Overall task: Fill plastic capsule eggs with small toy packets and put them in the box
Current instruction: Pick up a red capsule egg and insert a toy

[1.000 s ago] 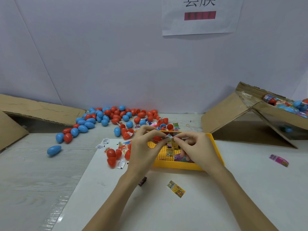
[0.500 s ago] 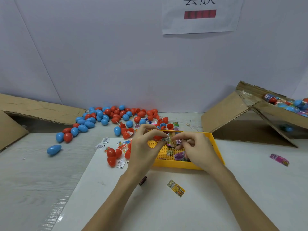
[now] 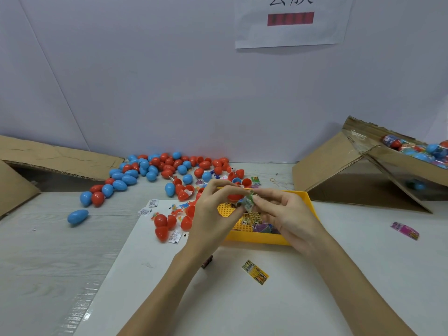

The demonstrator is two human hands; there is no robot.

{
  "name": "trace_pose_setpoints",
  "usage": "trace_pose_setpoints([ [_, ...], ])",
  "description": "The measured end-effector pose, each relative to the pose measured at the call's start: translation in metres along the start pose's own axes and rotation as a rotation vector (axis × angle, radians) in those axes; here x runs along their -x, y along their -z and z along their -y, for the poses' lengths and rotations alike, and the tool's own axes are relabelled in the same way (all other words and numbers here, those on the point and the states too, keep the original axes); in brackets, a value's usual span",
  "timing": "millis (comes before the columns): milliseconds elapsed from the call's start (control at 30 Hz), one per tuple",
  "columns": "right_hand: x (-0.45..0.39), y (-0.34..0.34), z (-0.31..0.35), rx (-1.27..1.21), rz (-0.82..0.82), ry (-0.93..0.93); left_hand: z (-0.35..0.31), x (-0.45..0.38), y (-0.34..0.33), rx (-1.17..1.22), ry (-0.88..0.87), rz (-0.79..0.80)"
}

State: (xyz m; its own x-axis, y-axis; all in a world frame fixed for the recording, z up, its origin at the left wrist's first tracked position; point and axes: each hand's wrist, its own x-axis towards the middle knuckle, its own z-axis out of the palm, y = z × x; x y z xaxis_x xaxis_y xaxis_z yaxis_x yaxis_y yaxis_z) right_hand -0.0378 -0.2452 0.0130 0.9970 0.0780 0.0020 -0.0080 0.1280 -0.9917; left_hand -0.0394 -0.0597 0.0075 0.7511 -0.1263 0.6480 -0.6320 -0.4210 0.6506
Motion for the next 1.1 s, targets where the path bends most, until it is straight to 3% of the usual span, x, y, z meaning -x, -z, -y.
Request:
trace_pose_setpoints([
  [300, -0.001, 0.000, -0.003, 0.138, -0.059, 0.110, -0.004, -0.002, 0.001, 0.135, 0.237, 0.079],
  [467, 0.000, -0.001, -0.003, 0.245, -0.059, 0.140, 0.000, 0.000, -0.002, 0.032, 0.194, 0.061],
  [700, 0.006, -0.012, -0.005, 0.767, 0.009, 0.402, 0.011, 0.004, 0.002, -0.348, -0.076, 0.176],
  [833, 0.006, -0.019, -0.013, 0.932, -0.111, 0.451, 0.011, 0.005, 0.000, -0.384, -0.115, 0.213],
  [967, 0.005, -0.016, -0.011, 0.836, -0.240, 0.439, 0.009, 0.003, 0.001, -0.288, -0.063, 0.155],
  [1100, 0.005, -0.010, -0.006, 0.552, -0.186, 0.305, 0.003, 0.001, 0.000, -0.114, 0.042, 0.073],
])
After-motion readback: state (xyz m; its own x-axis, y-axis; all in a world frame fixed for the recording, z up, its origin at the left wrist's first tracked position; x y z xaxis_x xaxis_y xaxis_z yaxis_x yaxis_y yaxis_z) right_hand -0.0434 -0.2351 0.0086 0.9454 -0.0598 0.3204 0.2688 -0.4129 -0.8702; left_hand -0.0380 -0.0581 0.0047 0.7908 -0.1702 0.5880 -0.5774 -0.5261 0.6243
